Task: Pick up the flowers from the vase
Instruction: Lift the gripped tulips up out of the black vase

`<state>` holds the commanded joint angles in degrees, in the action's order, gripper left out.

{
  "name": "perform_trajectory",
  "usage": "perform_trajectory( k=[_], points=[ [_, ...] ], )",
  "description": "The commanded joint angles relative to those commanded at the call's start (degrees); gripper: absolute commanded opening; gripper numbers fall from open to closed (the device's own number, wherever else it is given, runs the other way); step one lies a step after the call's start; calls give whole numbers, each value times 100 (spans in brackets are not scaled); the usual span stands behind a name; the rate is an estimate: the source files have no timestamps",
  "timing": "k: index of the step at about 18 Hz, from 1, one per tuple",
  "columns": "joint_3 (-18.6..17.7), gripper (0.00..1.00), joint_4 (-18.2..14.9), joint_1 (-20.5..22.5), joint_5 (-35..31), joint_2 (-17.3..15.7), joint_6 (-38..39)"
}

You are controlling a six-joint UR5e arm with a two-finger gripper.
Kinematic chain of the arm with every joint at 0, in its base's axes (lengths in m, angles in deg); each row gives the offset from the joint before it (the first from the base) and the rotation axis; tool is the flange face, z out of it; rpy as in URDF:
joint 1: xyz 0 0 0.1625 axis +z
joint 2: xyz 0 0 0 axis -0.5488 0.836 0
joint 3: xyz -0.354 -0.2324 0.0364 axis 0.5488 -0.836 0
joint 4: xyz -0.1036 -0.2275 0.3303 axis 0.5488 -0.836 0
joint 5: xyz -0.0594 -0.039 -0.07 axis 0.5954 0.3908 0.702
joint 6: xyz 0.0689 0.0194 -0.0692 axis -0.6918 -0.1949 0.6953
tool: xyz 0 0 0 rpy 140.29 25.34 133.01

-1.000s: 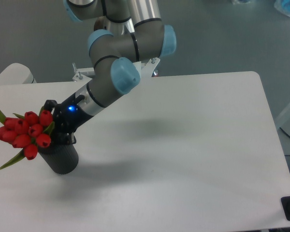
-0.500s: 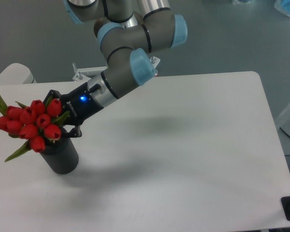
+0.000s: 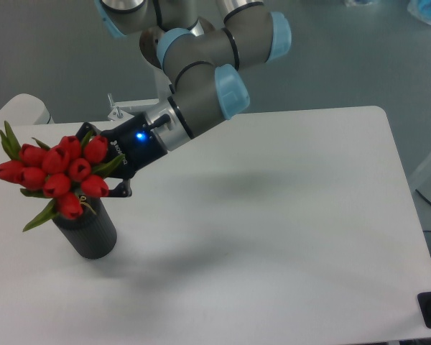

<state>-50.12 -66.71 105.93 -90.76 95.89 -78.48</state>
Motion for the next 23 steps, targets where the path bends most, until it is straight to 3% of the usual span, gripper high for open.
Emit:
perform_trajectory(
  k=[8,16,21,23],
  points=[
    [298,19,0,308,141,-123,1029],
    [641,19,0,632,273,-123,1267],
    [1282,18,53,747,124,368,1179],
    [1449,18,53,765,-444,474,1048]
  ],
)
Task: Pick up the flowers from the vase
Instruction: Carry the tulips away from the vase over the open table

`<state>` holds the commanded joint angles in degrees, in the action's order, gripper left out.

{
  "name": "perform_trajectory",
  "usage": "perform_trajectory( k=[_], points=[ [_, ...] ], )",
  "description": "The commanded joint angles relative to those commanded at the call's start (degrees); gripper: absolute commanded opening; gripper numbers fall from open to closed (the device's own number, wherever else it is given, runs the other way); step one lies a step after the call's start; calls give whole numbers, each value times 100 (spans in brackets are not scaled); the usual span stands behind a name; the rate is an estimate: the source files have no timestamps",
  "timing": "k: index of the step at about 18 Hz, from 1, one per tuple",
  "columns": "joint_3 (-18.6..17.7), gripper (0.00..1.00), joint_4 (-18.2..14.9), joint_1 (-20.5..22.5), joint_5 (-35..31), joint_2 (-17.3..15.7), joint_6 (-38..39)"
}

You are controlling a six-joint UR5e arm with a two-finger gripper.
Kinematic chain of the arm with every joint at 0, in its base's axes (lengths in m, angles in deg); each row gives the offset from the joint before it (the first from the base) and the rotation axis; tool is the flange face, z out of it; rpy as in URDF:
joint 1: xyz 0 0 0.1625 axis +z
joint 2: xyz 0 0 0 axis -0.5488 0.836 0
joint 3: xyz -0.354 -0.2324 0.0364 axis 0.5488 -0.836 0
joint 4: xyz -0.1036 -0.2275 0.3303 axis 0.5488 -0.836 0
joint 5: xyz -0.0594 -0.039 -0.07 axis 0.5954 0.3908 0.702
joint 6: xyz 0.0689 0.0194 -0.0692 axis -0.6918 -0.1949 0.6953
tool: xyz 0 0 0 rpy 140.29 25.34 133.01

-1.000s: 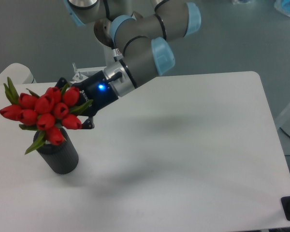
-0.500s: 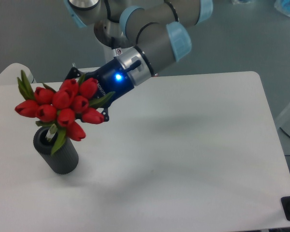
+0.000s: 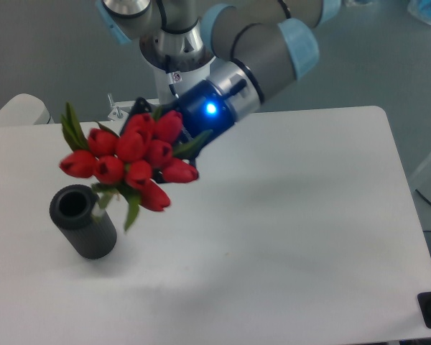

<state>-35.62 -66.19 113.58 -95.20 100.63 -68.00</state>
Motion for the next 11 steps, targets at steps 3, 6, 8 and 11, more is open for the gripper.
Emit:
perform_trajectory(
  k=[3,6,8,11],
  points=[
    [36,14,-9,26,-1003,27,-378],
    [-8,14,-9,35,-1383,27,-590],
    [-43,14,-18,79,-1680,18,-712],
    [-96,10,-97,70,-2523,9,-722]
  ],
)
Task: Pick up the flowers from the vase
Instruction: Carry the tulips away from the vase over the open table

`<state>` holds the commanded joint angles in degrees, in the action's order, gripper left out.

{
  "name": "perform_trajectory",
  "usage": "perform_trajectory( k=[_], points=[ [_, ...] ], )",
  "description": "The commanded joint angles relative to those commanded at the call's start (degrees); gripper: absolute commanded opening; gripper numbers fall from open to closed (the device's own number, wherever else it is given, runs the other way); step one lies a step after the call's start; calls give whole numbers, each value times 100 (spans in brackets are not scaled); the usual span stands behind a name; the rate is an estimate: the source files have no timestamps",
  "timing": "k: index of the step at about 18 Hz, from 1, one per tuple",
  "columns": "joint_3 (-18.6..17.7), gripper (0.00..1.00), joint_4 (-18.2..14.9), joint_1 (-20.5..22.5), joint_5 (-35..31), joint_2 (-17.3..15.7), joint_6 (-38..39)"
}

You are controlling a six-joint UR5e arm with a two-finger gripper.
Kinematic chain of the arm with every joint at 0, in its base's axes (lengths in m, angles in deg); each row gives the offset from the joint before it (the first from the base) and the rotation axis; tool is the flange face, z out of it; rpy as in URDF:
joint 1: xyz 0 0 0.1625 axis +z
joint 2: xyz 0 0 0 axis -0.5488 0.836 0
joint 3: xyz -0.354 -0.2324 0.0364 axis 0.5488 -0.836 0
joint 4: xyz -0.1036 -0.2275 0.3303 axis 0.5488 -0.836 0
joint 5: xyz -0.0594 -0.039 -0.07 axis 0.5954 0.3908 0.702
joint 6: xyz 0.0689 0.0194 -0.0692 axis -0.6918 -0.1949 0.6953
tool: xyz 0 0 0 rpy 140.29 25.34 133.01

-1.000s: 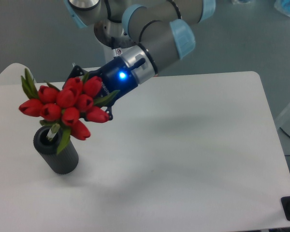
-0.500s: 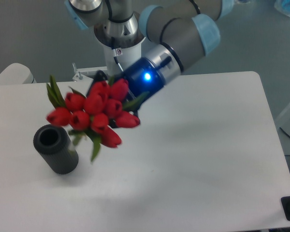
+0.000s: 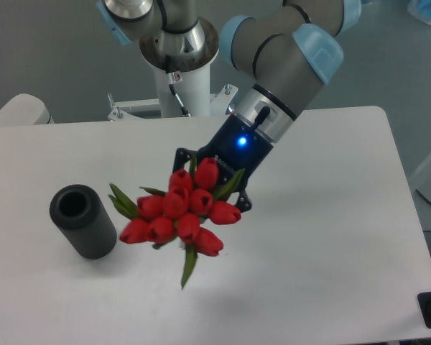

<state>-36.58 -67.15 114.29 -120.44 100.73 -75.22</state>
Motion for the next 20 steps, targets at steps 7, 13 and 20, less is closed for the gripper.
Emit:
perform_trajectory(
  k=[7,13,20],
  points=[
    [-9,10,-518,-70,-1135,61,-9],
    [376,10,-1001,-307,-2067,324,-254],
    [685,10,-1433,-589,-3175,571,-1308]
  ],
)
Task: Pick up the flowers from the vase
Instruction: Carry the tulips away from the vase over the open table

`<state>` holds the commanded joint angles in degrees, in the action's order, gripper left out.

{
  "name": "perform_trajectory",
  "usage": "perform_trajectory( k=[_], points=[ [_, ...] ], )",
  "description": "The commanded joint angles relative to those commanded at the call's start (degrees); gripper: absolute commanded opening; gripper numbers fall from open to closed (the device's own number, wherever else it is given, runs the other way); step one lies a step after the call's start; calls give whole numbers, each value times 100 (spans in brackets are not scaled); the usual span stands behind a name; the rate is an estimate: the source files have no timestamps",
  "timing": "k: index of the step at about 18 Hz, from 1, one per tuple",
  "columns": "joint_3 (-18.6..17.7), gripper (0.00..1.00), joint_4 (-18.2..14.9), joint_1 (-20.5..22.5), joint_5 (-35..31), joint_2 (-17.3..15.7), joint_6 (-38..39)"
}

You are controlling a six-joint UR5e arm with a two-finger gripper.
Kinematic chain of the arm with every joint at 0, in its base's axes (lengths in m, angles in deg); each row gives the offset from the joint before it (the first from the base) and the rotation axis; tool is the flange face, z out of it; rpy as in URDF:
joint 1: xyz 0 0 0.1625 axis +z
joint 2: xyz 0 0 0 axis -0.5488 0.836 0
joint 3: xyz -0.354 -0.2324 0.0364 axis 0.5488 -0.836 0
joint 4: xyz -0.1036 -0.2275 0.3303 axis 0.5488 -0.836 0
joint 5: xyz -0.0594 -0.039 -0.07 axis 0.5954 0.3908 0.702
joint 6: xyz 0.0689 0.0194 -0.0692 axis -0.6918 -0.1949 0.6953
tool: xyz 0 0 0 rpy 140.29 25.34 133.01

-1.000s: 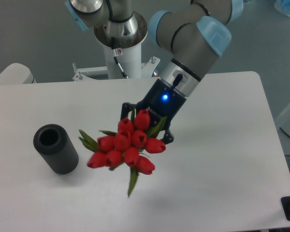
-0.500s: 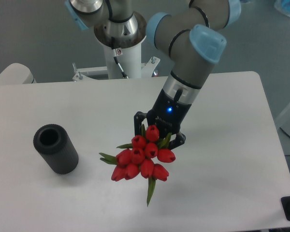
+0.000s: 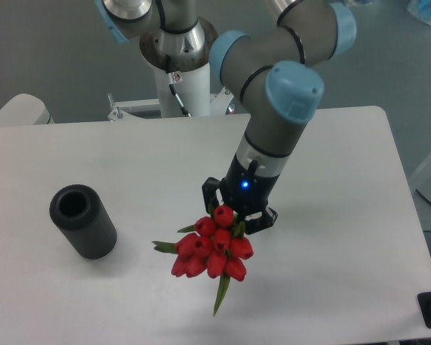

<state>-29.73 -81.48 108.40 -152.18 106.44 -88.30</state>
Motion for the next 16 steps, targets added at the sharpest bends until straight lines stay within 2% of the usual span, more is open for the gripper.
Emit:
perform_trajectory(
  k=[5,9,12,16],
  points=[
    [88,10,-26,-26,-614,193,-580],
    [456,10,-579,-193,-1169,413,-1169],
    [501,10,-580,-272,-1354,553,-1205],
    [492,10,-554,-281,-1381,580,-1214]
  ],
)
